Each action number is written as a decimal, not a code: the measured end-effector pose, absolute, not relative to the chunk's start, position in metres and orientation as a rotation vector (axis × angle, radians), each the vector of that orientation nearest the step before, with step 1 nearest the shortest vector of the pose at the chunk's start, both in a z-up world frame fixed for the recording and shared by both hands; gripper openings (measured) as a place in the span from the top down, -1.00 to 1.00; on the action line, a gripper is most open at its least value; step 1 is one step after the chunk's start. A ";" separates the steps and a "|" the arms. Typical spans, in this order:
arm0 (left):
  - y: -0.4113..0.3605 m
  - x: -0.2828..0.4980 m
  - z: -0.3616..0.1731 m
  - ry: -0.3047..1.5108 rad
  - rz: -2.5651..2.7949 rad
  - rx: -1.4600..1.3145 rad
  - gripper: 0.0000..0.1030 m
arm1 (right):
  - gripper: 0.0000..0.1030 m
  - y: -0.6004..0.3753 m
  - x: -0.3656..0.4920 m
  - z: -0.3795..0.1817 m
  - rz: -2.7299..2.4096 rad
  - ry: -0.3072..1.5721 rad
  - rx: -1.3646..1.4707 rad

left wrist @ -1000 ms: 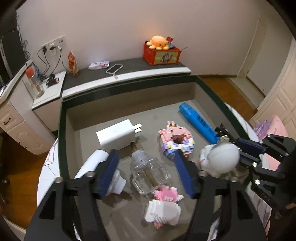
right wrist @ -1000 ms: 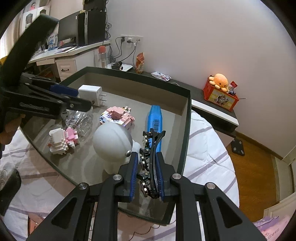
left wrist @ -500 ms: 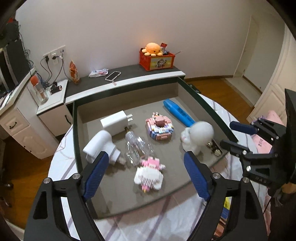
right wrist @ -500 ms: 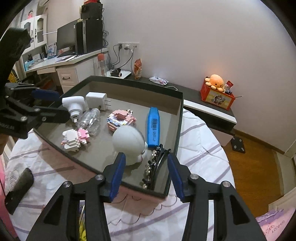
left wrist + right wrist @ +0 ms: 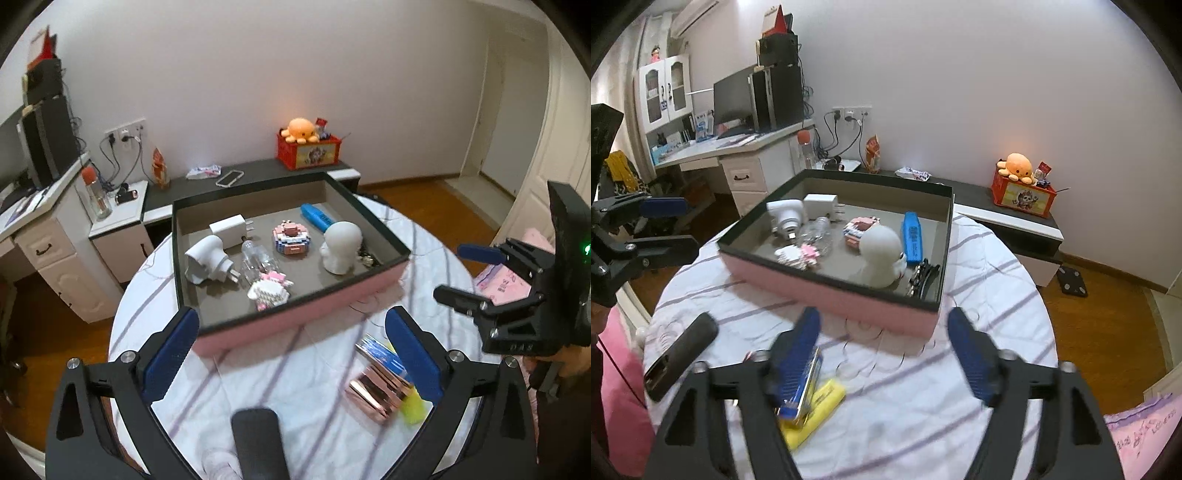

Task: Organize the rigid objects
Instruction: 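Withdraw both tools from the box back over the remaining items, then grasp the yellow highlighter with right tool while left tool moves to the copper cup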

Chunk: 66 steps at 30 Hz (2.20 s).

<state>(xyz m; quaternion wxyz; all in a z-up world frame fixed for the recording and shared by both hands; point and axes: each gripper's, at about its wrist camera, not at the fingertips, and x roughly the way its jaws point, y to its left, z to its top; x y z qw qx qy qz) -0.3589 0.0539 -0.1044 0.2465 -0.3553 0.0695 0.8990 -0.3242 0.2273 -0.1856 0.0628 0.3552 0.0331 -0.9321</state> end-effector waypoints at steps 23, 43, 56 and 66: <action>0.034 -0.268 -0.155 0.212 2.597 -1.107 -0.99 | -0.53 0.204 -0.259 -0.250 -2.745 -0.133 1.224; 0.052 -0.278 -0.185 0.275 2.547 -1.224 -0.99 | -0.52 0.226 -0.270 -0.271 -2.856 -0.094 1.259; 0.088 -0.290 -0.194 0.238 2.497 -1.272 -0.99 | 0.46 0.222 -0.296 -0.280 -2.800 0.044 1.234; 0.124 -0.316 -0.215 0.167 2.489 -1.374 -0.99 | 0.46 0.242 -0.292 -0.285 -2.835 -0.046 1.188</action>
